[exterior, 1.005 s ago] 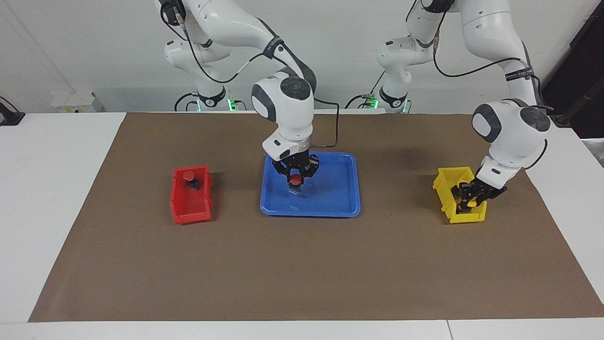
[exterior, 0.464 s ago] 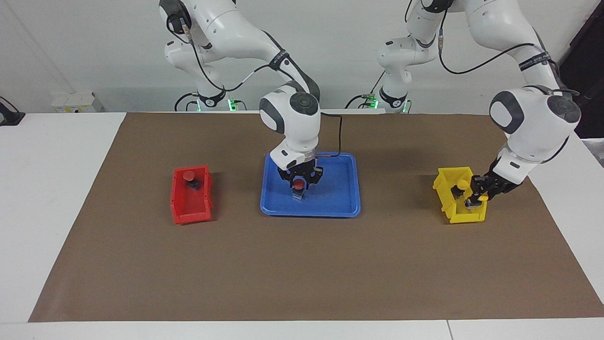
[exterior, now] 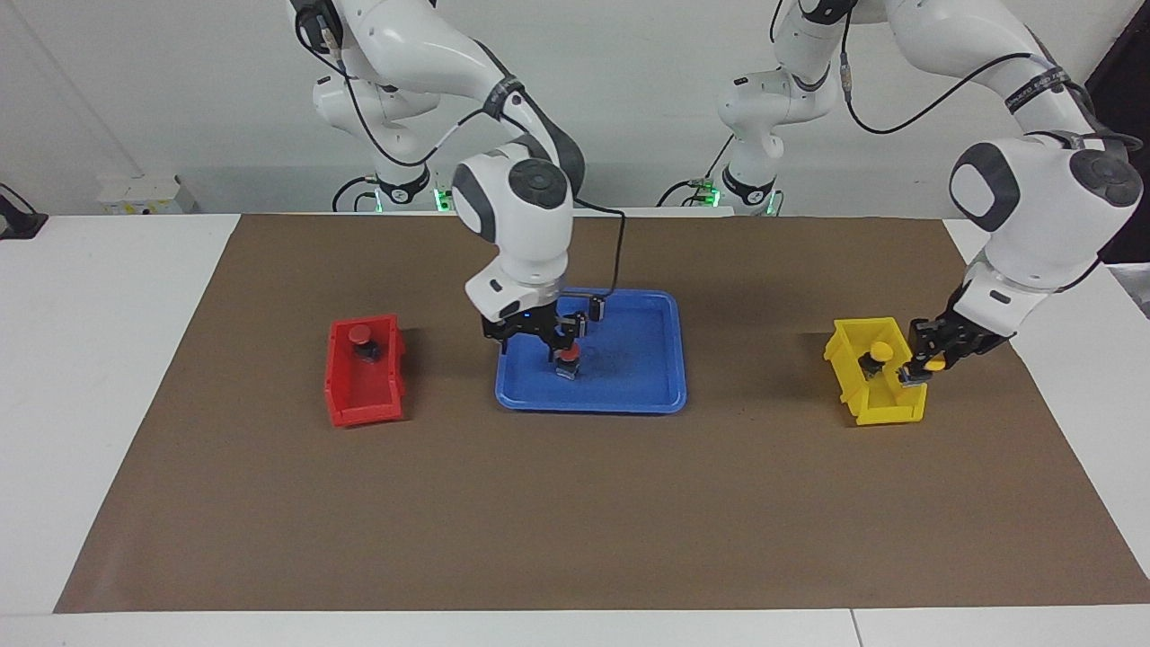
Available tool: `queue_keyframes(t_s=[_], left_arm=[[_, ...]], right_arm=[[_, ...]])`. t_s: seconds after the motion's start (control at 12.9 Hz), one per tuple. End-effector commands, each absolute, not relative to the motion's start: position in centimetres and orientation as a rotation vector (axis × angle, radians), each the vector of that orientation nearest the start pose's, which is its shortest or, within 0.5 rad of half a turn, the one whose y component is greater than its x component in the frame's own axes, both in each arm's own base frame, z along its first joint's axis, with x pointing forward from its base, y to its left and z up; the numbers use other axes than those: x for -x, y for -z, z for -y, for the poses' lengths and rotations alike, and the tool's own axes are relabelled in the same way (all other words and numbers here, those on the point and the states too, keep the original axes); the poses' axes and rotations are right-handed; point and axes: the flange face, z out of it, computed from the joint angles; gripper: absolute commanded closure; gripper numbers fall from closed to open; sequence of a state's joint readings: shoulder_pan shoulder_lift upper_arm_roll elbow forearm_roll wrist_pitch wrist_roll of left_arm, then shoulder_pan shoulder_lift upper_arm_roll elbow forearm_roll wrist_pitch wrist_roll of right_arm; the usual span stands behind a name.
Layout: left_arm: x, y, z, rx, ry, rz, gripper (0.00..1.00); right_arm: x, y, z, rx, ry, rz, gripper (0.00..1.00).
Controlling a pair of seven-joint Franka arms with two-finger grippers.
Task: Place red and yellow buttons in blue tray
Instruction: 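Lower the yellow button into the blue tray with the left gripper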
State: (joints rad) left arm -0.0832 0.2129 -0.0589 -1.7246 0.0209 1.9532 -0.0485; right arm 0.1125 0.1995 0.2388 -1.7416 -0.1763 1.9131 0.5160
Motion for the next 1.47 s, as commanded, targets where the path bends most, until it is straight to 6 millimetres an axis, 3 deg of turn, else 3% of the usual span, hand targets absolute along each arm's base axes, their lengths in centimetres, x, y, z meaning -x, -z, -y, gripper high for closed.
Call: queue_keyframes(t_s=[0.0, 0.08, 0.23, 0.31, 0.39, 0.54, 0.77, 1.08, 1.16, 1.31, 1.39], left_arm=[[-58.9, -45.0, 19.5, 3.115, 0.044, -0.116, 0.98], [-58.0, -44.7, 23.0, 3.128, 0.068, -0.108, 0.98], [-56.2, -43.3, 28.8, 3.191, 0.067, -0.1, 0.98], [-55.3, -42.6, 31.6, 3.229, 0.071, -0.139, 0.98], [-54.4, -42.2, 33.0, 3.236, 0.065, -0.168, 0.98], [-52.4, -41.1, 35.4, 3.246, 0.048, -0.201, 0.98], [-51.4, -38.3, 38.0, 3.257, 0.066, -0.185, 0.98], [-51.2, -35.5, 39.2, 3.255, 0.054, -0.174, 0.95], [-51.2, -35.5, 39.1, 3.252, 0.052, -0.173, 0.83], [-51.4, -35.7, 38.8, 3.246, 0.041, -0.164, 0.23], [-51.3, -36.1, 38.7, 3.24, 0.024, -0.16, 0.14]], right_arm=[[-55.1, -45.4, -11.6, 3.256, -0.018, -0.056, 0.22], [-54.9, -45.2, -8.4, 3.237, -0.024, -0.026, 0.22], [-54.8, -44.1, -4.4, 3.174, -0.032, 0.005, 0.24], [-54.3, -43.2, -2.6, 3.171, 0.004, 0.009, 0.28], [-53.3, -41.9, -2.2, 3.172, 0.017, 0.051, 0.31], [-51.5, -39.8, -1.2, 3.175, 0.068, 0.042, 0.34], [-50.9, -39.1, -1.4, 3.169, 0.06, 0.039, 0.39], [-50.2, -37.5, -1.1, 3.166, 0.074, 0.034, 0.41], [-50.0, -37.2, -1.1, 3.165, 0.072, 0.035, 0.41], [-49.8, -37.0, -1.3, 3.163, 0.064, 0.039, 0.41], [-49.5, -36.9, -1.3, 3.153, 0.057, 0.03, 0.41]])
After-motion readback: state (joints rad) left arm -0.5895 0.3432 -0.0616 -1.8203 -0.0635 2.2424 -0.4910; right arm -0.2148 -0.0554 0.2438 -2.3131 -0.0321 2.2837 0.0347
